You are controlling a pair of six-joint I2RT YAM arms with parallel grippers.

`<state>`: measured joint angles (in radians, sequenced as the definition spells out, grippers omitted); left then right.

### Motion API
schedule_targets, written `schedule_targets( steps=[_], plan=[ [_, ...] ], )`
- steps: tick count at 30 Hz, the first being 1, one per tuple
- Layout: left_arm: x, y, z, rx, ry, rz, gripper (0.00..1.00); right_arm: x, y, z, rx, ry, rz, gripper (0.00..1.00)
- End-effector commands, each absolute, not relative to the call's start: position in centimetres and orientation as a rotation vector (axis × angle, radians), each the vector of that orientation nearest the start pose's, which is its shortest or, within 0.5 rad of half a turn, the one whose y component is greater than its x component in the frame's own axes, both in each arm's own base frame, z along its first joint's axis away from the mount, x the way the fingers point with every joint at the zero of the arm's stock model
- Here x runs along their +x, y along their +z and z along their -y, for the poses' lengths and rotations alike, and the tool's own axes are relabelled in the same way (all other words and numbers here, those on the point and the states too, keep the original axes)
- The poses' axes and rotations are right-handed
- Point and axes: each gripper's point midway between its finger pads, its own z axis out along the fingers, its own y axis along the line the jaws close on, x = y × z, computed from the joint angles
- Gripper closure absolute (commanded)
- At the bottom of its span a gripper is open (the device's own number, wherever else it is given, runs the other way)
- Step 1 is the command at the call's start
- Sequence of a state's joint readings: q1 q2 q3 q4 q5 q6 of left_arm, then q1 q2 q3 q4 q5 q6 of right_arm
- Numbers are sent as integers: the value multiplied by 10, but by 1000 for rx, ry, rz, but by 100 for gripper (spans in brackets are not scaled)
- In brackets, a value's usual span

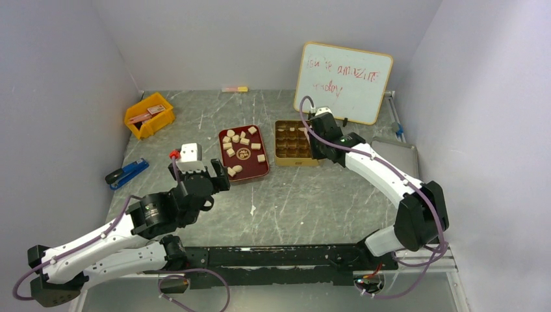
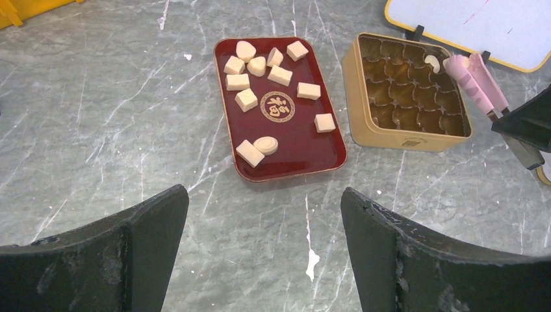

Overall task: Pack the chocolate
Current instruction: Place the fake chocolate in the packing box.

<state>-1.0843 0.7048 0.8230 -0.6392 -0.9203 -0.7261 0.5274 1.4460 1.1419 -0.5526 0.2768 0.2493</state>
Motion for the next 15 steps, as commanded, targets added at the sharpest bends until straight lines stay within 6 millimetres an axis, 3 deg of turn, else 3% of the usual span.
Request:
schedule_targets(
  steps=[1, 15],
  plan=[
    [211, 259, 138, -209, -319, -1849, 9, 343, 151, -146, -184, 66, -2340, 97],
    [210, 259, 135, -214, -313, -1844, 8, 355, 125, -133, -131, 83, -2379, 97]
  ],
)
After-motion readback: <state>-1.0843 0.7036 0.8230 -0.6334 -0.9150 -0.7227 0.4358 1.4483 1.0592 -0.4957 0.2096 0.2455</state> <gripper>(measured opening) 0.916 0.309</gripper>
